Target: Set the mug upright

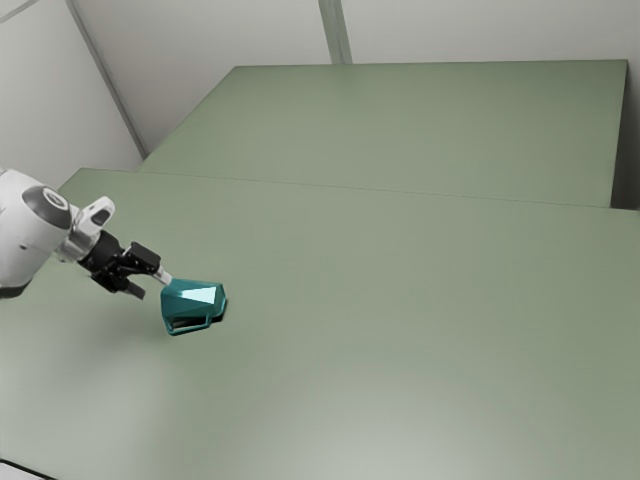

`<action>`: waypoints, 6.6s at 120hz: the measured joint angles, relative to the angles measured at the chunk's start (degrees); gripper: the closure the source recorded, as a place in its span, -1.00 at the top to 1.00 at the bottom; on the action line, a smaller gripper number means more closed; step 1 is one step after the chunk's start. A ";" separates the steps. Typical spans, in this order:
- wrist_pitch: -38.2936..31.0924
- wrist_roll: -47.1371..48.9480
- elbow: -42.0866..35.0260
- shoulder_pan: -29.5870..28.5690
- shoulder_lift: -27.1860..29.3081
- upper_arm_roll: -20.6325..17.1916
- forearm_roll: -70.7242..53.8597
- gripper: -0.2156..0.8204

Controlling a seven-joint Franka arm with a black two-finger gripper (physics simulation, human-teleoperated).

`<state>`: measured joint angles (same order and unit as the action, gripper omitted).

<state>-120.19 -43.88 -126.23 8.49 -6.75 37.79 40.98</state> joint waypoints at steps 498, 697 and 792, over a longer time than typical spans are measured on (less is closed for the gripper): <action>-2.83 15.78 10.93 2.63 -0.91 -25.99 -40.25 -0.92; -2.03 25.29 7.11 5.24 -1.10 -26.36 -41.34 0.27; 7.33 27.39 22.25 3.98 2.27 -28.45 -42.03 0.58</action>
<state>-112.86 -16.49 -103.98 12.46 -4.48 9.34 -1.05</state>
